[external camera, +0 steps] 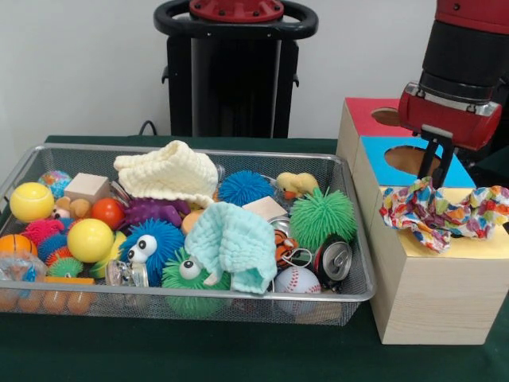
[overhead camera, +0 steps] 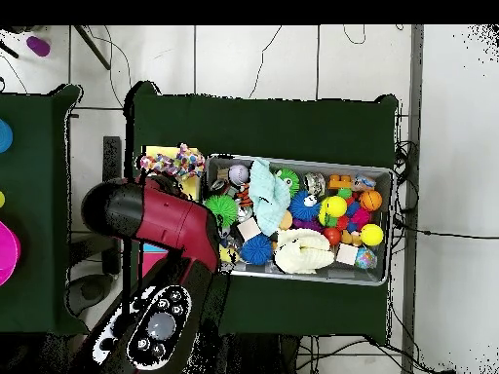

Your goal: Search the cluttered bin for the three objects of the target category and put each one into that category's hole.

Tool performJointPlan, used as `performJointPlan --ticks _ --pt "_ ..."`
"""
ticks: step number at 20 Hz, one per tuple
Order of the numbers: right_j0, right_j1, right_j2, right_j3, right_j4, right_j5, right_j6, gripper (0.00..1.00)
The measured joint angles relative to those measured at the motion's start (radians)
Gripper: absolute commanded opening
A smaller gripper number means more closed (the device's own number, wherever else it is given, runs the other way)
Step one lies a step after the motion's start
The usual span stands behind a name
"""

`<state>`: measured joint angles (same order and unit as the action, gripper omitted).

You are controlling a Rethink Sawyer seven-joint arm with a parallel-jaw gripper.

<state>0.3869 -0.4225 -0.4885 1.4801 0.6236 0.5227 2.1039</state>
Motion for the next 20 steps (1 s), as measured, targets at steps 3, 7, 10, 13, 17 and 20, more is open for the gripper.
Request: performJointPlan --ticks 3,7,10,13,17,20 --pt "0.0 0.0 0.0 0.0 -0.009 0.0 0.0 0.0" --pt "-0.002 -0.001 0.0 0.0 -0.019 0.003 0.0 0.0" --pt "-0.007 -0.006 0.0 0.0 -0.029 0.023 0.0 0.0" --pt "-0.012 -0.016 0.0 0.0 -0.033 0.057 0.0 0.0" --pt "-0.017 -0.031 0.0 0.0 -0.034 0.107 0.0 1.0" --pt "-0.017 -0.038 0.0 0.0 -0.034 0.119 0.0 1.0"
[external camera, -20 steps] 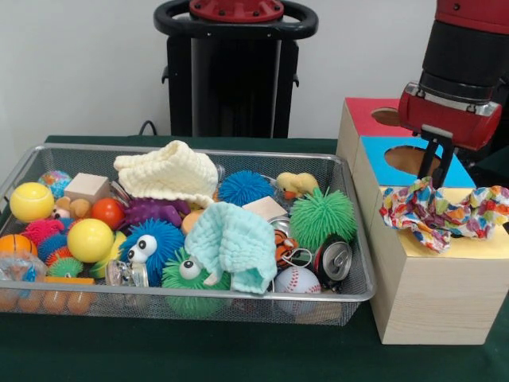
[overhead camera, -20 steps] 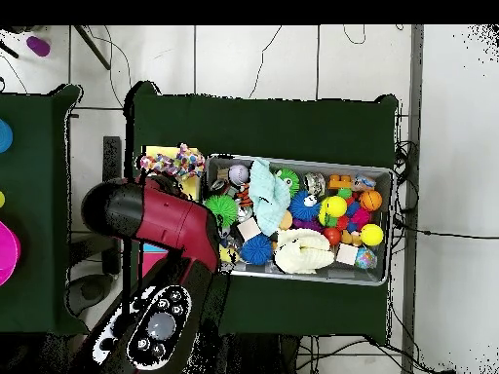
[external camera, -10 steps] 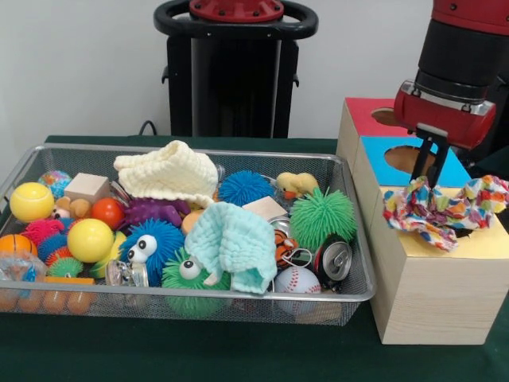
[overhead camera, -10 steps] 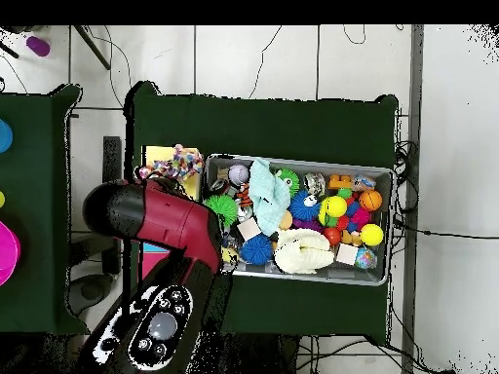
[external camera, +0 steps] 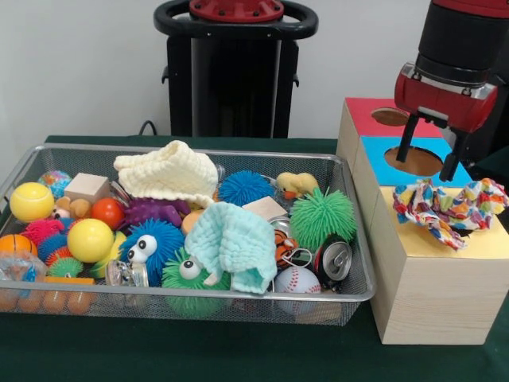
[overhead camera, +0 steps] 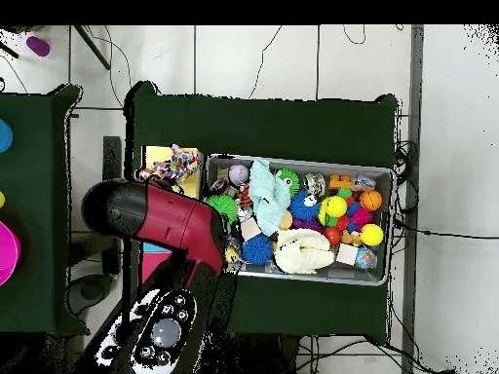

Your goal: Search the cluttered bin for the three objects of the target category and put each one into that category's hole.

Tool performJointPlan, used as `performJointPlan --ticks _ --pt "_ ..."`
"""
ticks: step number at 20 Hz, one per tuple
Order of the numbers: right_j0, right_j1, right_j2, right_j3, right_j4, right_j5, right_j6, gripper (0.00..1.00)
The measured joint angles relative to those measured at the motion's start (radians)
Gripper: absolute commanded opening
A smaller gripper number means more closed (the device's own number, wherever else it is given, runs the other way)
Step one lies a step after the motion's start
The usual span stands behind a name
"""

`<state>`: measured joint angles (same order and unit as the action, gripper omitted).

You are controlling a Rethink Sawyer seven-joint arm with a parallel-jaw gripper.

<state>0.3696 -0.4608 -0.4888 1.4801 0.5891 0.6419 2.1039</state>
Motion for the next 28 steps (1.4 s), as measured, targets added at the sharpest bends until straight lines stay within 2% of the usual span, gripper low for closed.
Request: performJointPlan --ticks 15,16,28 --pt "0.0 -0.008 -0.002 0.0 -0.003 0.023 0.0 1.0" --pt "0.0 -0.008 -0.006 -0.002 -0.004 0.053 0.0 0.0" --pt "0.003 -0.012 -0.058 -0.051 -0.065 0.209 0.0 0.0"
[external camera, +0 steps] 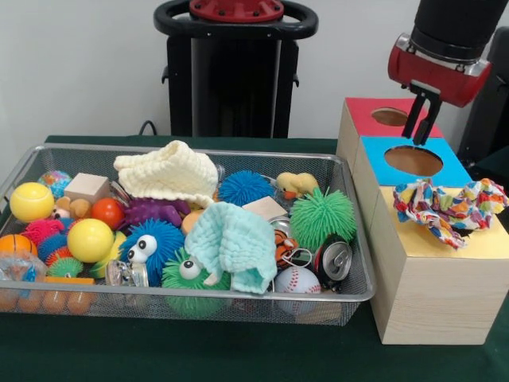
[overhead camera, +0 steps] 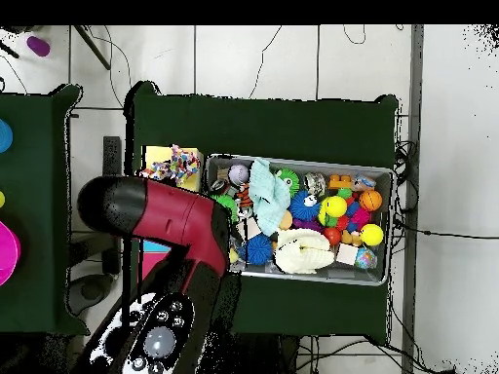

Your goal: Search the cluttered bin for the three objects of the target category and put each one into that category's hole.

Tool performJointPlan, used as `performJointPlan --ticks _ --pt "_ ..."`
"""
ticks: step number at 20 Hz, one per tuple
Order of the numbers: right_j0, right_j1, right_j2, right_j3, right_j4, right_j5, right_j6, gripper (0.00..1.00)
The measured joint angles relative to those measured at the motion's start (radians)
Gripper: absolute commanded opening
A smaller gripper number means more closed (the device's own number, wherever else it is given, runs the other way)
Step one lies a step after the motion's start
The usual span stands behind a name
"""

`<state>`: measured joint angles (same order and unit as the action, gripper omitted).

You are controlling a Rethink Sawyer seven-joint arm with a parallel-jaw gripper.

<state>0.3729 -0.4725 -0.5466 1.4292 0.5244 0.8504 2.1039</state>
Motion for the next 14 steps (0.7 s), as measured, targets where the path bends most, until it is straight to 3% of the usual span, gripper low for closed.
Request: performJointPlan --ticks 7,14 --pt "0.002 -0.001 -0.028 -0.041 -0.025 0.009 0.0 0.0" --pt "0.003 0.04 -0.082 -0.151 -0.025 0.009 0.032 0.0"
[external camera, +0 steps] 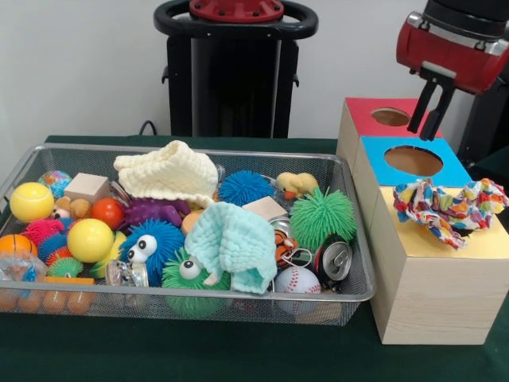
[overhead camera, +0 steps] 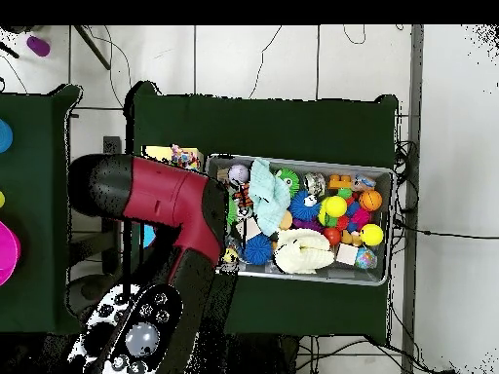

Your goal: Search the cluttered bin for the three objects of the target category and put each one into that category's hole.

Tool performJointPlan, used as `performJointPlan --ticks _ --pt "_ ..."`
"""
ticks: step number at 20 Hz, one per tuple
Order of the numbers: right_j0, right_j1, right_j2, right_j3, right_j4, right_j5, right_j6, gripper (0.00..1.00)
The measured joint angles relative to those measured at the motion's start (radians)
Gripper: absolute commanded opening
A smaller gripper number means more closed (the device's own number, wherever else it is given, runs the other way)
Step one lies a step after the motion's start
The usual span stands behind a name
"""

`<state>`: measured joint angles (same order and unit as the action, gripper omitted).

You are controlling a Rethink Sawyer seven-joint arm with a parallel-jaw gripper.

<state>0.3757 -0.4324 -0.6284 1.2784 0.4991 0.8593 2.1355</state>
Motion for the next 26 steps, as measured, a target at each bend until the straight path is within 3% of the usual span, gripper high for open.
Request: performJointPlan --ticks 6,12,26 --pt "0.002 0.042 -0.021 -0.069 0.002 -0.001 0.08 0.0" --pt "0.008 0.061 -0.022 -0.078 0.004 -0.02 0.128 0.0" --pt "0.025 0.074 -0.022 -0.073 0.021 -0.139 0.137 0.0"
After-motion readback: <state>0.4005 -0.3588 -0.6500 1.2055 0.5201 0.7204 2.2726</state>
